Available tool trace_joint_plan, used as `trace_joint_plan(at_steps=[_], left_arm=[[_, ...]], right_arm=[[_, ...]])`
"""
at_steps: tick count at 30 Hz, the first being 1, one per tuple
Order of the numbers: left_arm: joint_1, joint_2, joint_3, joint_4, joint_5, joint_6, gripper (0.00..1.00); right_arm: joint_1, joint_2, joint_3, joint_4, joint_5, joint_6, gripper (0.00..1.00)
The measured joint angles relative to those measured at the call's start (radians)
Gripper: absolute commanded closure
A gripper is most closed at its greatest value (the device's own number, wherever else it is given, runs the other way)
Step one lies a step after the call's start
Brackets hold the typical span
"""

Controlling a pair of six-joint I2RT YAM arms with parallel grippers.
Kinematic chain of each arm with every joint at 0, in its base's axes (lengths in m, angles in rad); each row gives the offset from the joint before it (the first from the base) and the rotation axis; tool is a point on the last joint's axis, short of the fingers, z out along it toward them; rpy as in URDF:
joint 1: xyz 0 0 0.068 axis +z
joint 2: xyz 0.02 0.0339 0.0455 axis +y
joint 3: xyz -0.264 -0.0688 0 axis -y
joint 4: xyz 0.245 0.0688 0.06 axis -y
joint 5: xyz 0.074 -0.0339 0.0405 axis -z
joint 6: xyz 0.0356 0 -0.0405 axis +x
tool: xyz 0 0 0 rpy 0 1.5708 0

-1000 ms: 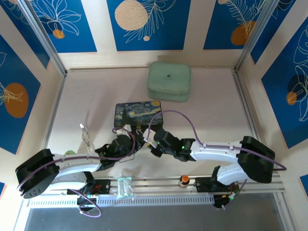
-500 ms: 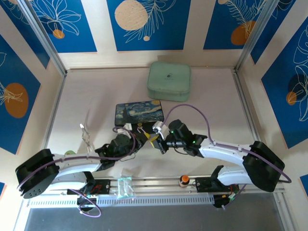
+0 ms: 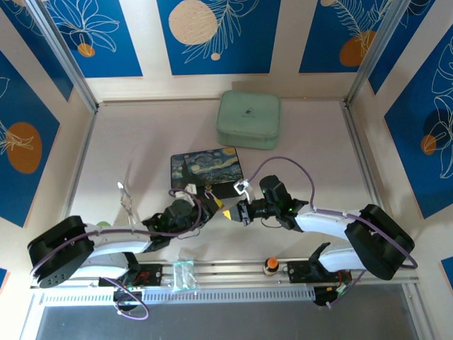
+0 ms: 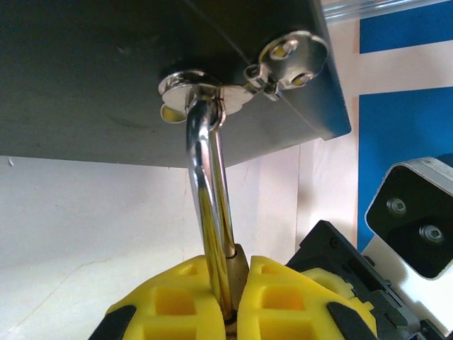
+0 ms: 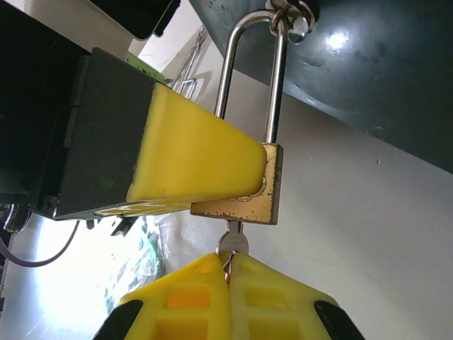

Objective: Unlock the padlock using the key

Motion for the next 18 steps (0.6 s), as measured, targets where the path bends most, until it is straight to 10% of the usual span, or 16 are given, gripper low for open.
trace_joint_plan(at_steps=[18], left_arm=[[0.000,0.016,-0.021,-0.026,-0.002,0.002,1.00]], right_arm=[[-0.007,-0.085,-0.027,-0.070,0.092,0.032,0.68]])
